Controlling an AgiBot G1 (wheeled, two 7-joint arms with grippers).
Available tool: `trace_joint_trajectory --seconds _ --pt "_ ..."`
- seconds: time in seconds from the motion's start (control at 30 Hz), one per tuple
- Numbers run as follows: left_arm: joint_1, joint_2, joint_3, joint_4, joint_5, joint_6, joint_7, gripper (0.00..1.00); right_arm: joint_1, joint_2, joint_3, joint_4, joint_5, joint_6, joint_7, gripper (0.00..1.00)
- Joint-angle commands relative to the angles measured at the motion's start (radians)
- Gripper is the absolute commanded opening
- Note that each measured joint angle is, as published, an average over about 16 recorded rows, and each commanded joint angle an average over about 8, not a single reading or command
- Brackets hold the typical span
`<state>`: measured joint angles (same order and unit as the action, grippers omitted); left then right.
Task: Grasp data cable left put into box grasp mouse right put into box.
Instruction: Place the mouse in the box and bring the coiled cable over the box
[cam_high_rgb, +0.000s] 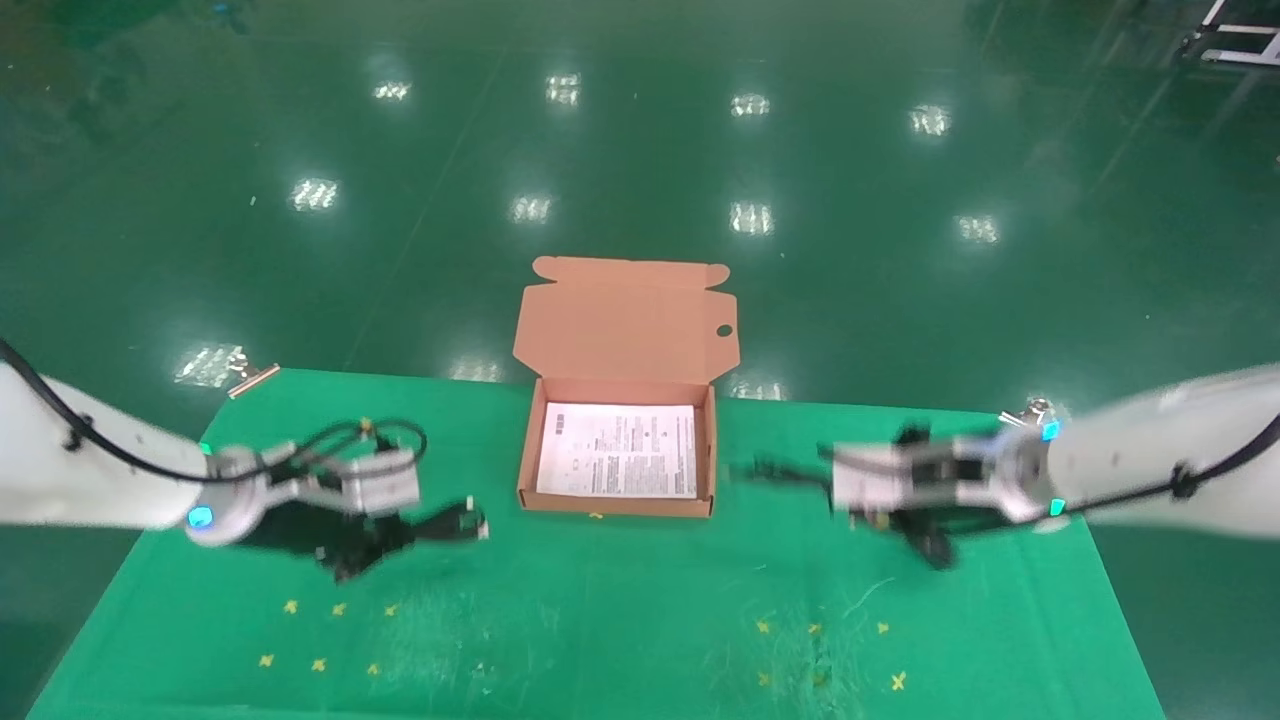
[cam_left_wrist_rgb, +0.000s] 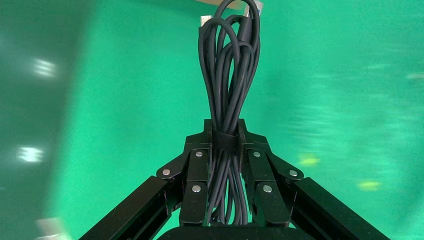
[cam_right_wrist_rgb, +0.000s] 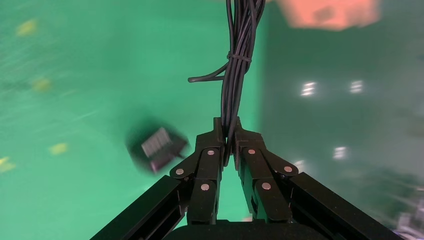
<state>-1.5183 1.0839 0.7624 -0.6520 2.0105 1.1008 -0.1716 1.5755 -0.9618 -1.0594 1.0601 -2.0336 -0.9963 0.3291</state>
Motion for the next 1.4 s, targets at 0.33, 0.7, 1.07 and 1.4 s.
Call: trace_joint_trajectory --seconds 0.33,0.7,1.07,1.4 --pt "-0.021 -0.032 -0.009 -0.263 0.083 -0.090 -0.100 0.00 0.132 -0.082 0.064 0.019 -0.010 0.112 -0.003 0.00" --pt "-0.069 0.004 -0.023 -0.337 0.140 -0.178 -0.133 0.00 0.240 -0.259 0.112 -0.205 0.095 0.255 -0.205 0.00" --pt "-0.095 0.020 -0.027 -0.358 0.174 -0.210 -0.149 0.00 0.309 -0.370 0.142 -0.387 0.207 0.283 -0.401 0.00" --pt "-0.080 0.000 -0.026 -0.357 0.193 -0.206 -0.168 0.00 0.298 -0.378 0.131 -0.409 0.239 0.282 -0.422 0.00"
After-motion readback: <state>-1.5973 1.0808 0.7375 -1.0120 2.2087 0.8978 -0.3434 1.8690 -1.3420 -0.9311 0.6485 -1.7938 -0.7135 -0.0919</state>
